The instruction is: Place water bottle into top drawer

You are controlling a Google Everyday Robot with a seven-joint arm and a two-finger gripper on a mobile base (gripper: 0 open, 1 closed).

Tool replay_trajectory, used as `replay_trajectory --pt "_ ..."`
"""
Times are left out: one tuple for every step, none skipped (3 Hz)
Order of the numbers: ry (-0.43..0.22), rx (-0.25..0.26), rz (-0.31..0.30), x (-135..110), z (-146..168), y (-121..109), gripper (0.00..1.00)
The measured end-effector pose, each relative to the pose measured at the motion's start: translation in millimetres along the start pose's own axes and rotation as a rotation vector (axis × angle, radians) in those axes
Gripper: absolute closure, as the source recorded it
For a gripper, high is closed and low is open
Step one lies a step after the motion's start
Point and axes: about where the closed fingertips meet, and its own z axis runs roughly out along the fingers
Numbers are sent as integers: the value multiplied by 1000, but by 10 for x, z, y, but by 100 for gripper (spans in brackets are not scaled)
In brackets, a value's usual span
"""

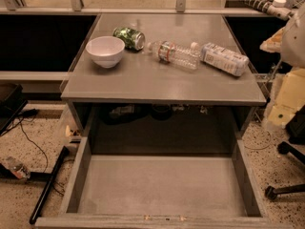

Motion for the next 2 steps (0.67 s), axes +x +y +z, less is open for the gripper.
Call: replay_trajectory --pt "-1 2 -1 -6 -3 -4 0" --pt "-49 54 -45 -211 -13 -112 0"
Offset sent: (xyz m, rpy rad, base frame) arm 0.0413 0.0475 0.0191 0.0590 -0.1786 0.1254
